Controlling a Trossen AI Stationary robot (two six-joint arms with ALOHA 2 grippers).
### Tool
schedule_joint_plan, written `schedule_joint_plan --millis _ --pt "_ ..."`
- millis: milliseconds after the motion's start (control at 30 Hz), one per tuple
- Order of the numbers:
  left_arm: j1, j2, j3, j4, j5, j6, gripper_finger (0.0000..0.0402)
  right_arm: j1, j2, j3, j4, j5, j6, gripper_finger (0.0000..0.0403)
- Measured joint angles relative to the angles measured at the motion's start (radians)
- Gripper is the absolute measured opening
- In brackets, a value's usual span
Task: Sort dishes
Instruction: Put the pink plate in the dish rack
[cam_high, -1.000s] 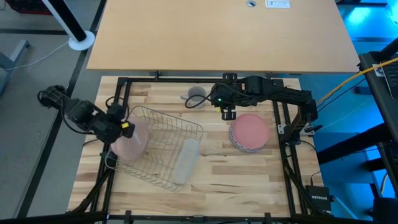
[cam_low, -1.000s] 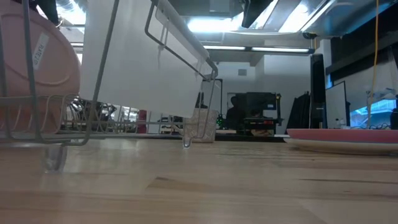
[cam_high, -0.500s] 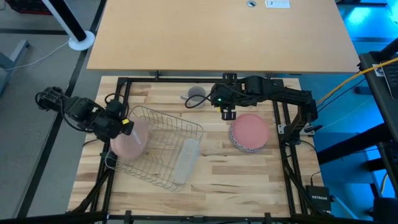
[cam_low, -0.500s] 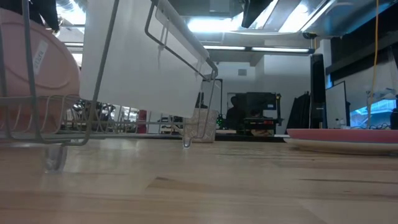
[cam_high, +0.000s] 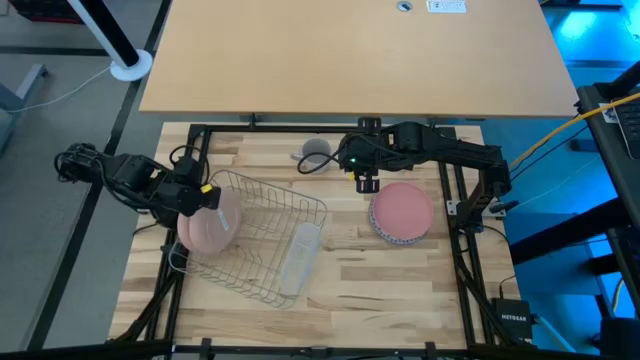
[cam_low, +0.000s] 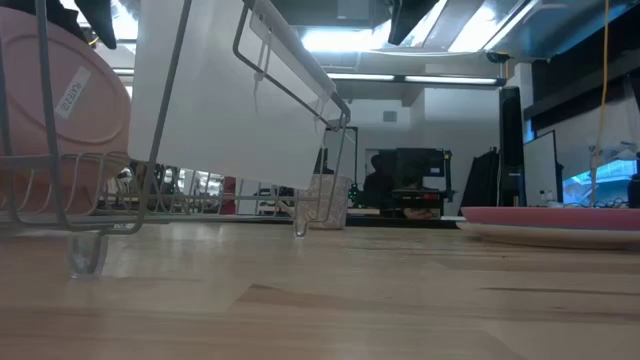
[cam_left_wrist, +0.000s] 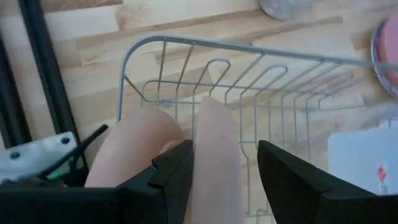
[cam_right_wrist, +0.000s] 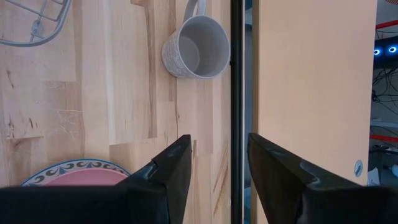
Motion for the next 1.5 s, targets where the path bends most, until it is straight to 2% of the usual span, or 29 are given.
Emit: schedule_joint_plan --millis 167,500,733,833,933,1033,1200,1367,1500 --pt "0.017 0.041 0.000 -0.025 0.031 -0.010 0.0170 0.000 0.000 0.000 0.000 0.000 0.000 0.0161" --pt "0.017 0.083 0.005 -0.036 0.212 0.199 0.0170 0.000 0.000 0.000 -0.001 0.000 0.000 0.0161" --pt "0.016 0.024 0.017 -0.067 0.212 0.218 0.0170 0.000 0.000 0.000 -0.001 0.000 0.000 0.0161" --pt "0.016 0.014 0.017 -0.064 0.209 0.163 0.0170 0.000 0.000 0.000 -0.001 0.000 0.000 0.0161" --pt "0.016 0.033 0.004 -0.010 0.204 0.138 0.0170 0.000 0.000 0.000 0.000 0.000 0.000 0.0161" --pt "0.016 0.059 -0.039 0.016 0.196 0.216 0.0170 0.000 0.000 0.000 0.012 -0.004 0.000 0.0161" --pt "0.016 0.105 -0.084 0.024 0.191 0.239 0.0172 0.000 0.000 0.000 0.024 -0.094 -0.006 0.0161" --pt "0.016 0.114 -0.085 0.015 0.205 0.313 0.0191 0.000 0.000 0.000 0.024 -0.114 -0.007 0.0161" --pt "0.016 0.103 -0.085 0.005 0.231 0.303 0.0217 0.000 0.000 0.000 0.026 -0.113 -0.007 0.0161"
